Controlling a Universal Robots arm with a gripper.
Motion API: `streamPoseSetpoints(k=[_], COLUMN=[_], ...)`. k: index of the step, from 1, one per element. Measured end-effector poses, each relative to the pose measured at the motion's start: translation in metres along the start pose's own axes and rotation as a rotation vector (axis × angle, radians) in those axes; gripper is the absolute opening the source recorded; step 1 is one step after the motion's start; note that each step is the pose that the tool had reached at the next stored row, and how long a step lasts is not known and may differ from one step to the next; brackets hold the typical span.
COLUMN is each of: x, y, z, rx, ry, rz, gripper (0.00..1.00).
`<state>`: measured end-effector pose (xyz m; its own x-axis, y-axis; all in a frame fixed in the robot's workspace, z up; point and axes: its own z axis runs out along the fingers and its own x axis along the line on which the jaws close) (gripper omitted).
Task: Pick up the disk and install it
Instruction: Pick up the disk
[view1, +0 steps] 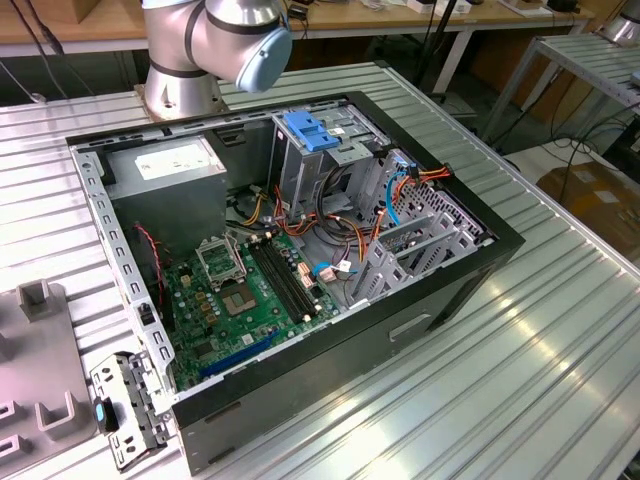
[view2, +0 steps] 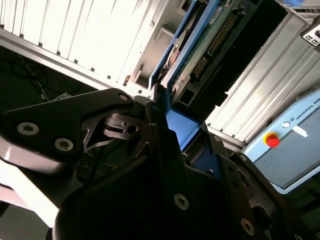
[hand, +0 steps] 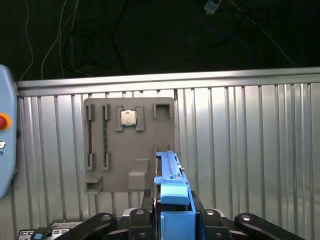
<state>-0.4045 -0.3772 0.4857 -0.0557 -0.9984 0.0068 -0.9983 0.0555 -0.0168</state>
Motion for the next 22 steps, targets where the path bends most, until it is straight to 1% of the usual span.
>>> streamPoseSetpoints(k=[4, 5, 6, 9, 10, 11, 12, 14, 16, 18, 19, 21, 22], x=[0.0058, 0.007, 0.0074, 0.0077, 0.0078, 0.008, 0.0082, 0.0084, 0.0089, 0.0095, 0.0101, 0.0104, 0.0106], y=[-0.0068, -0.0105, -0.0134, -0.0185, -0.0212, -0.0243, -0.0306, -0.0347, -0.0419, -0.0447, -0.0473, -0.0506, -0.0537], z=[0.0001, 0.0001, 0.0002, 0.0003, 0.0004, 0.0004, 0.0005, 0.0006, 0.0007, 0.0007, 0.0008, 0.0009, 0.0009], rx=[0.0, -0.0002, -0.0001, -0.0001, -0.0001, -0.0001, -0.0001, -0.0001, -0.0002, -0.0001, -0.0001, -0.0001, -0.0001], ry=[0.0, 0.0001, 0.0, 0.0, 0.0001, 0.0, 0.0, 0.0, 0.0001, 0.0001, 0.0001, 0.0, 0.0001], rz=[0.0, 0.0, 0.0, 0.0, 0.0, 0.0, 0.0, 0.0, 0.0, 0.0, 0.0, 0.0, 0.0], gripper=[0.37, 0.37, 0.37, 0.37, 0.37, 0.37, 0.37, 0.37, 0.37, 0.37, 0.37, 0.37, 0.37])
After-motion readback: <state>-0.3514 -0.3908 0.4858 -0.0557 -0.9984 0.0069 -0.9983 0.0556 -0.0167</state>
